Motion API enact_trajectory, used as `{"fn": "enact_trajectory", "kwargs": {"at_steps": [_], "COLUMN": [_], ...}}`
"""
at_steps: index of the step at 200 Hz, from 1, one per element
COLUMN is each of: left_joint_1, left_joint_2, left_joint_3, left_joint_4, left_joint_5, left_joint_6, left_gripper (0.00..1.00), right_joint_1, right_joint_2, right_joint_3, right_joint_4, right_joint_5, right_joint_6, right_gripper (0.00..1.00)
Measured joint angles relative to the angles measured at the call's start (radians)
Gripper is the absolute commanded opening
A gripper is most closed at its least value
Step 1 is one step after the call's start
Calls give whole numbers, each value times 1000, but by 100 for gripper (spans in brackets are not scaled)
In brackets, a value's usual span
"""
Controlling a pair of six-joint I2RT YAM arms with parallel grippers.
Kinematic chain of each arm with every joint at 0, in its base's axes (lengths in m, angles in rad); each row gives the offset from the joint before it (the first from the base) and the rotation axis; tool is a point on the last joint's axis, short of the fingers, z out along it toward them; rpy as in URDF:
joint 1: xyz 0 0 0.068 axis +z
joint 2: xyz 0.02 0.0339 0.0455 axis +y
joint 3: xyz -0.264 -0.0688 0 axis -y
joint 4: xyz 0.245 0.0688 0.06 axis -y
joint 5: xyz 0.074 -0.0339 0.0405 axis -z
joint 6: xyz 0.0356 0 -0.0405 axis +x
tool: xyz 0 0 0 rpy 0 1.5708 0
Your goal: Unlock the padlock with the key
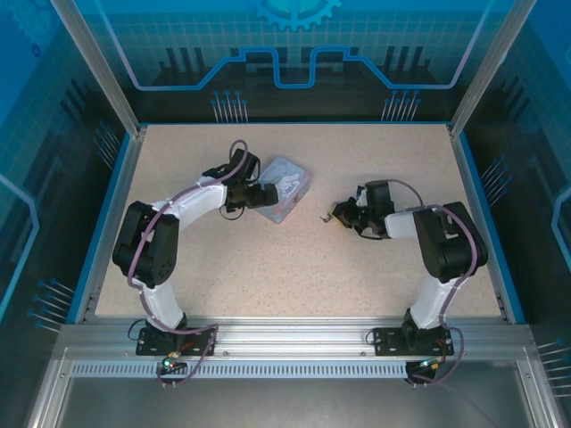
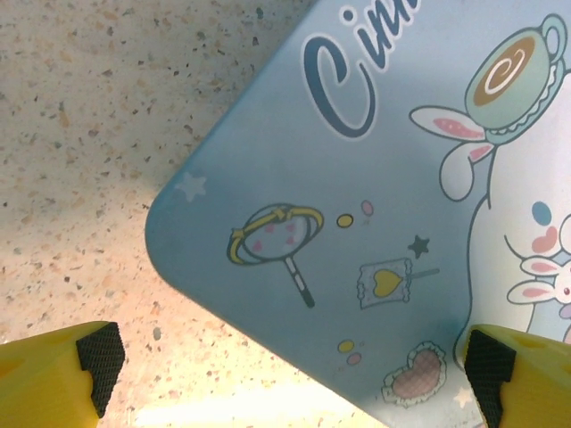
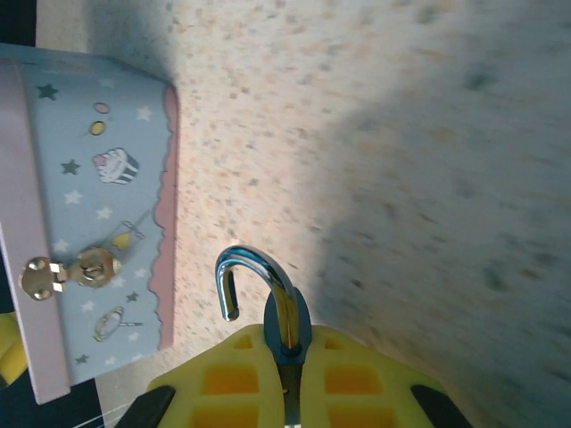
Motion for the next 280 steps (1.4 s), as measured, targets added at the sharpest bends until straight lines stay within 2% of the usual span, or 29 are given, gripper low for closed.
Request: {"fn": "enact_trajectory", "kwargs": {"at_steps": [18,30,56,79,108,119,156,192,234,280], "left_joint_1": [0,0,6,16,36,43,65,87,97,100], "left_joint_2": [-15,-38,-110,-181,-264,-291,-389,-454,-518,-590], "left_joint_3": [20,34,62,71,70,70,46,-3,-127,-317], "left_joint_4": [-35,-56,-84,-98,-129,-140,-154,-160,-120,43], "left_joint_5": [0,0,1,5,7,6,-14,-59,-158,-283], "left_joint_6": [6,13,16,15,15,15,17,23,45,114], "left_gripper": [99,99,99,99,99,99,99,99,99,99], "right_joint_1": [-21,-37,-86,-147,-241,-273,-357,-393,-399,-404], "right_joint_2": [-27,-49,-105,-162,-259,-306,-502,-619,-660,-668], "right_joint_3": [-34,-53,-80,-117,-167,-179,-177,-115,-64,-32], "right_joint_4": [-15,-31,-78,-102,-148,-174,-318,-460,-572,-659], "right_joint_5": [-11,-15,-26,-40,-61,-64,-64,-49,4,121], "right_joint_6": [-14,-24,-51,-77,-94,-112,-170,-237,-303,-347], "right_gripper": [1,10,40,58,92,99,100,100,100,100]}}
